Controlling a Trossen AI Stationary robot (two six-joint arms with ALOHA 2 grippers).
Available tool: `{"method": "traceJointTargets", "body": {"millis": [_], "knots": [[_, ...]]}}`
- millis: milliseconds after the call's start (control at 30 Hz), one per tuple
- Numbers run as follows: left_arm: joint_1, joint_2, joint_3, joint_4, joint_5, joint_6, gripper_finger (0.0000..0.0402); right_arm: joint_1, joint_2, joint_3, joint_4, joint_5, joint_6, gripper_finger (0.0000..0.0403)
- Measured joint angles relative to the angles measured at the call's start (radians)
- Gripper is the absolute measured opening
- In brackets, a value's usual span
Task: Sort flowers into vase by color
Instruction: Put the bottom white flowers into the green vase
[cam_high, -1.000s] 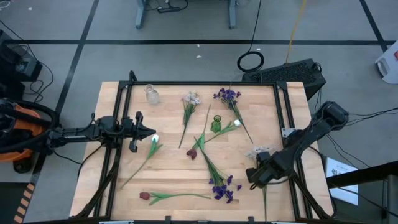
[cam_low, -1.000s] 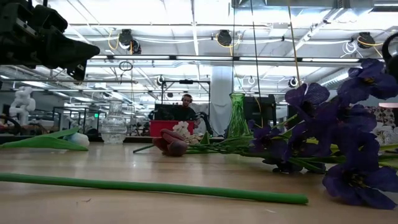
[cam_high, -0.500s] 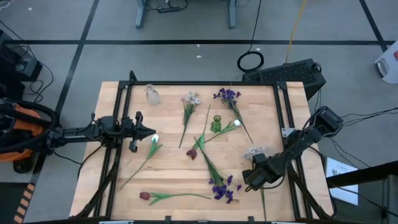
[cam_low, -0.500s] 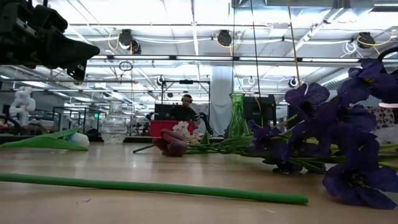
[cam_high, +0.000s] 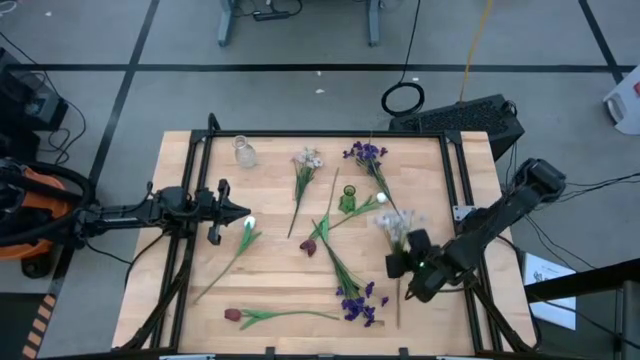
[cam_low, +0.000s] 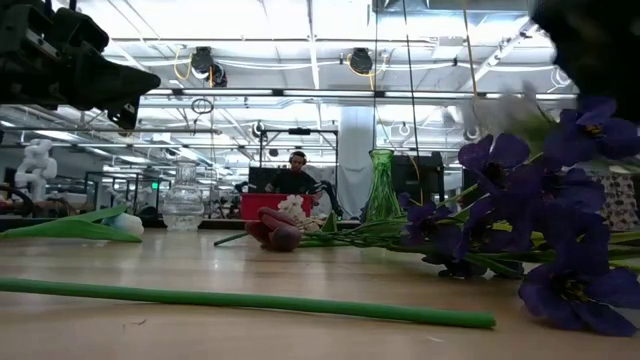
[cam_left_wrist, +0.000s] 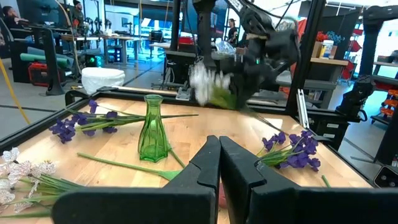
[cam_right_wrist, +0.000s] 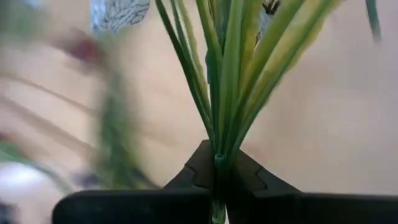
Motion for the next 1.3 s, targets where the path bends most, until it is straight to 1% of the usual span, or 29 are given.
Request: {"method": "traceJointTargets", "body": {"millis": [100, 200, 267, 367, 467, 600, 667, 733, 833, 900, 1033, 1133, 1200, 1300], "knots": [[0.0, 0.0, 0.0, 0.0, 0.0, 0.0, 0.0013, -0.006, -0.078, 0.0, -0.003, 0.151, -0.138, 0.0006], [0.0, 0.0, 0.0, 0.0, 0.0, 0.0, 0.0013, -0.035, -0.153, 0.0, -0.017, 0.226, -0.188, 0.0003], [0.0, 0.0, 0.0, 0.0, 0.0, 0.0, 0.0013, -0.062, -0.189, 0.0, -0.028, 0.294, -0.237, 0.0003], [0.0, 0.0, 0.0, 0.0, 0.0, 0.0, 0.0013, -0.105, -0.231, 0.0, -0.01, 0.414, -0.404, 0.0003], [0.0, 0.0, 0.0, 0.0, 0.0, 0.0, 0.0013, -0.159, -0.271, 0.001, 0.019, 0.454, -0.575, 0.0003], [0.0, 0.0, 0.0, 0.0, 0.0, 0.0, 0.0013, -0.241, -0.328, 0.001, 0.117, 0.435, -0.84, 0.0002], [0.0, 0.0, 0.0, 0.0, 0.0, 0.0, 0.0013, -0.291, -0.36, 0.001, 0.181, 0.377, -1.001, 0.0001], [0.0, 0.0, 0.0, 0.0, 0.0, 0.0, 0.0013, -0.354, -0.392, 0.001, 0.257, 0.289, -1.164, 0.0001], [0.0, 0.0, 0.0, 0.0, 0.0, 0.0, 0.0013, -0.459, -0.433, 0.001, 0.36, 0.101, -1.399, 0.0001], [0.0, 0.0, 0.0, 0.0, 0.0, 0.0, 0.0013, -0.528, -0.453, 0.001, 0.414, -0.021, -1.517, 0.0001], [0.0, 0.0, 0.0, 0.0, 0.0, 0.0, 0.0013, -0.646, -0.475, 0.001, 0.496, -0.184, -1.679, 0.0001], [0.0, 0.0, 0.0, 0.0, 0.0, 0.0, 0.0013, -0.733, -0.471, 0.0, 0.599, -0.332, -1.777, 0.0], [0.0, 0.0, 0.0, 0.0, 0.0, 0.0, 0.0013, -0.791, -0.464, -0.021, 0.719, -0.441, -1.832, 0.0], [0.0, 0.0, 0.0, 0.0, 0.0, 0.0, 0.0013, -0.874, -0.455, -0.095, 0.911, -0.596, -1.876, 0.0]]}}
